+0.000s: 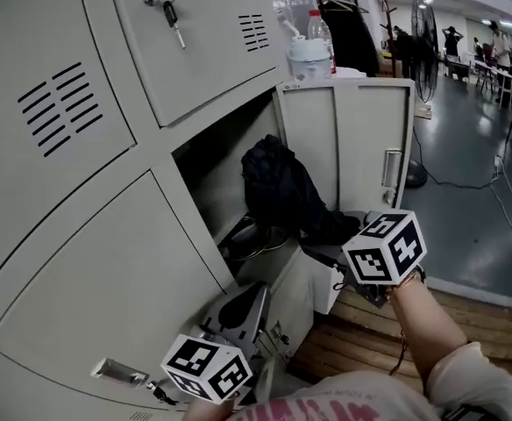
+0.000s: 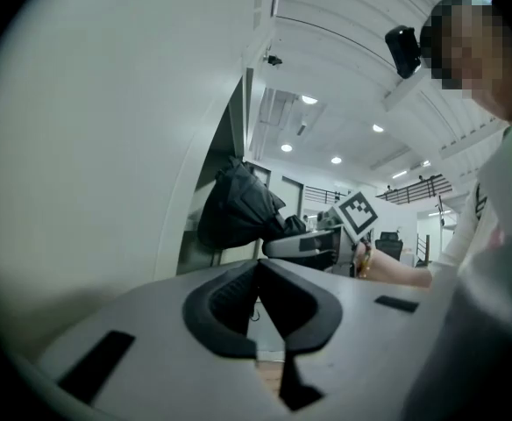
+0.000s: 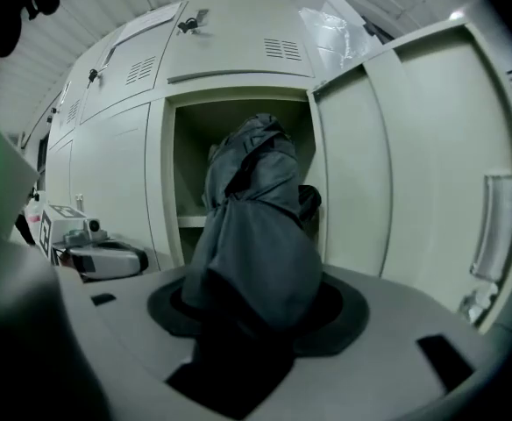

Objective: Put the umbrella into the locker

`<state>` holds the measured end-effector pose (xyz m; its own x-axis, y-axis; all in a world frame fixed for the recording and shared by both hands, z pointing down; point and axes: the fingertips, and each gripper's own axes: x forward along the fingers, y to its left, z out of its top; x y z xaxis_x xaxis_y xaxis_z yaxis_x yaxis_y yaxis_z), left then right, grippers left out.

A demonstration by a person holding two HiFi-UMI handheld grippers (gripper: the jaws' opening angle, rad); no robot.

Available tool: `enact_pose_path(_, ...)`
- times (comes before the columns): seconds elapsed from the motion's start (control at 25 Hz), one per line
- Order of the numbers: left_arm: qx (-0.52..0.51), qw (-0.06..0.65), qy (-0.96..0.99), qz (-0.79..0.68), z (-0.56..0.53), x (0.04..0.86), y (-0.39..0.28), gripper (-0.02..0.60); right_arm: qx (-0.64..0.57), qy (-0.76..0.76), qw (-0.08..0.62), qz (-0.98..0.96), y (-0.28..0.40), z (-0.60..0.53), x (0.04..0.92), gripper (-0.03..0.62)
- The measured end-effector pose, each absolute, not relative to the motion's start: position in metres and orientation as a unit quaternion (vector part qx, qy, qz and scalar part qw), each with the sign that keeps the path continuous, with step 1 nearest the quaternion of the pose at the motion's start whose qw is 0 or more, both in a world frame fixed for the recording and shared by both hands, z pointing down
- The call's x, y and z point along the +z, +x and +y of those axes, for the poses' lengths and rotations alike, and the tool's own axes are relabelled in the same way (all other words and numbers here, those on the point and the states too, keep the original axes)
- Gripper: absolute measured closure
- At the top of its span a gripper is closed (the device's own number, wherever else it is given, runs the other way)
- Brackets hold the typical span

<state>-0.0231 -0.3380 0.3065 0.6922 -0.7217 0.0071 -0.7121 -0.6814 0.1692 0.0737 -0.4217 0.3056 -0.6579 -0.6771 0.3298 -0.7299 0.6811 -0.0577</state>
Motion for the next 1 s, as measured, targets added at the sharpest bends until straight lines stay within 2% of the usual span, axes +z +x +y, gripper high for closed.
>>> enact_pose_path(0.32,-0.028,0.089,0.895,-0.436,-0.347,0.305,-0.042,0.58,-0.004,0.363,0.183,-0.914,0.045,-0.469,0.279,0.355)
enact_pose_path(0.56,-0.02,0.091,0.887,-0.452,-0.344,0.305,-0.049,0.58,-0.055,0.34,0.181,-0.921,0.007,-0.491,0.257,0.353)
enact_pose_path(1.0,-0.025,0.085,0.877,-0.472,-0.326,0.301,-0.064,0.58,-0.216,0.347,0.23,-0.883,-0.049,-0.53,0.229,0.349)
